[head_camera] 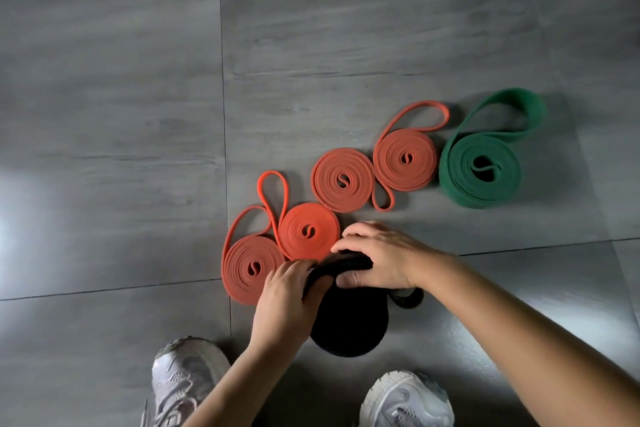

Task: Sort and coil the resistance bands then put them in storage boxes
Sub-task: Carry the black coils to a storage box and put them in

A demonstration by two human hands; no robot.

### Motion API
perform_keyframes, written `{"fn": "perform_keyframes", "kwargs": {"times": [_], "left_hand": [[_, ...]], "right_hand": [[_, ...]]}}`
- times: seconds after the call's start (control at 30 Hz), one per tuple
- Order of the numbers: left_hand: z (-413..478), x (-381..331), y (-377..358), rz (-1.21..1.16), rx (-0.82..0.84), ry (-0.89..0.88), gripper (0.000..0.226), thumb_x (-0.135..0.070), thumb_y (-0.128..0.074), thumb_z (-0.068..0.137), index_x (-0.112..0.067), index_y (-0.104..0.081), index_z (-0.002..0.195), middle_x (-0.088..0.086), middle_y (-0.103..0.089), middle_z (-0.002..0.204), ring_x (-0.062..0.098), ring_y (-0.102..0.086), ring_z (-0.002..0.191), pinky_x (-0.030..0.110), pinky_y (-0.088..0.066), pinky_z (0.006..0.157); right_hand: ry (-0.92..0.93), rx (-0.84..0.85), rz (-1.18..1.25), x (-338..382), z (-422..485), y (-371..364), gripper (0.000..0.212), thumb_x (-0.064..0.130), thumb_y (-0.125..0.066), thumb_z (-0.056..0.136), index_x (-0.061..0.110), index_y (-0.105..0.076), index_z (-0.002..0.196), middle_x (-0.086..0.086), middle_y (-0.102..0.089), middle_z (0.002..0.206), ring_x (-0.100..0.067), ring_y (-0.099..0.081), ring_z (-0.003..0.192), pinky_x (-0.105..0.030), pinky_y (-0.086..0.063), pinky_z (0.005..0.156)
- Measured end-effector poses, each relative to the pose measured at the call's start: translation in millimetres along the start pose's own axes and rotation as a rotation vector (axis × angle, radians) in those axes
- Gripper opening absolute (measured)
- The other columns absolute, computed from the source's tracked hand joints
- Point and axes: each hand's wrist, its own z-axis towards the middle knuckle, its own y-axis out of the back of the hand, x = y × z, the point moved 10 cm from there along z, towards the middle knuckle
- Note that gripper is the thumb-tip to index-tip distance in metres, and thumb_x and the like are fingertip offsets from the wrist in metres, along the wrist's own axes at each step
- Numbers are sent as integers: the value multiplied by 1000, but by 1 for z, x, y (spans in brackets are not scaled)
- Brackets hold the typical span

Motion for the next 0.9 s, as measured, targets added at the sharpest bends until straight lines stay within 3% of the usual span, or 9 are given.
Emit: {"fn": "perform_keyframes", "kwargs": {"times": [0.1, 0.17, 0.27, 0.33, 0.43, 0.53, 0.67, 0.8, 0.9], "left_hand": [[-16, 31, -12, -194, -65, 237, 56, -37, -64, 85, -15, -46, 134, -4, -47, 124, 17, -45, 121, 31, -38, 100], [-33, 43, -32, -507, -34, 392, 68, -39, -68, 79, -15, -41, 136, -4, -43, 131, 20, -43, 127, 41, -40, 104], [-69, 41, -78, -993, 125, 721, 67, -61, -64, 60, -35, -51, 121, -11, -53, 128, 12, -49, 120, 44, -53, 82], [-77, 33, -92, -1118, 134, 820, 57, -64, -60, 62, -41, -52, 114, -16, -53, 121, 11, -50, 114, 40, -55, 71], [-72, 41, -92, -1139, -41, 839, 30, -48, -57, 84, -34, -52, 109, -5, -53, 124, 19, -50, 116, 50, -51, 90], [-68, 39, -86, -1126, -118, 781, 21, -43, -56, 88, -30, -55, 105, -1, -59, 122, 20, -53, 117, 50, -41, 104], [-62, 36, -81, -1109, -142, 709, 25, -41, -58, 87, -26, -61, 108, -3, -67, 112, 16, -59, 111, 47, -42, 104], [-38, 23, -71, -1044, -53, 568, 40, -54, -55, 84, -25, -64, 110, -4, -70, 110, 13, -62, 109, 43, -42, 104], [-23, 23, -74, -1013, 57, 560, 66, -73, -43, 67, -28, -58, 113, -7, -62, 121, 14, -53, 121, 38, -35, 110]], "right_hand": [[-62, 65, 46, -14, -4, -7, 95, 97, -33, 48, 54, -27, 132, 6, -23, 149, -19, -25, 136, -41, -31, 109], [-61, 71, 26, -16, -3, -8, 99, 100, -33, 44, 55, -22, 133, 5, -25, 148, -19, -25, 136, -42, -31, 109], [-73, 49, 46, -17, -2, -9, 99, 98, -36, 44, 54, -25, 132, 5, -31, 142, -19, -26, 133, -42, -31, 109], [-107, 7, 124, -19, -5, -11, 94, 96, -40, 46, 53, -30, 129, 6, -39, 131, -18, -31, 128, -41, -34, 106], [-186, -112, 347, -24, -12, -18, 87, 88, -47, 48, 49, -39, 125, 5, -49, 123, -16, -40, 123, -36, -37, 101], [-255, -214, 515, -29, -19, -24, 85, 84, -52, 47, 46, -45, 123, 4, -51, 119, -14, -45, 118, -33, -40, 100], [-289, -268, 655, -27, -23, -27, 72, 77, -59, 44, 45, -50, 108, 4, -52, 114, -11, -52, 110, -29, -42, 97], [-347, -361, 864, -43, -42, -26, 72, 65, -73, 42, 36, -52, 104, 11, -63, 104, -1, -59, 95, -11, -44, 77], [-412, -456, 890, -51, -55, -29, 67, 57, -74, 49, 34, -53, 108, 3, -62, 109, -10, -60, 102, -23, -45, 87]]}}
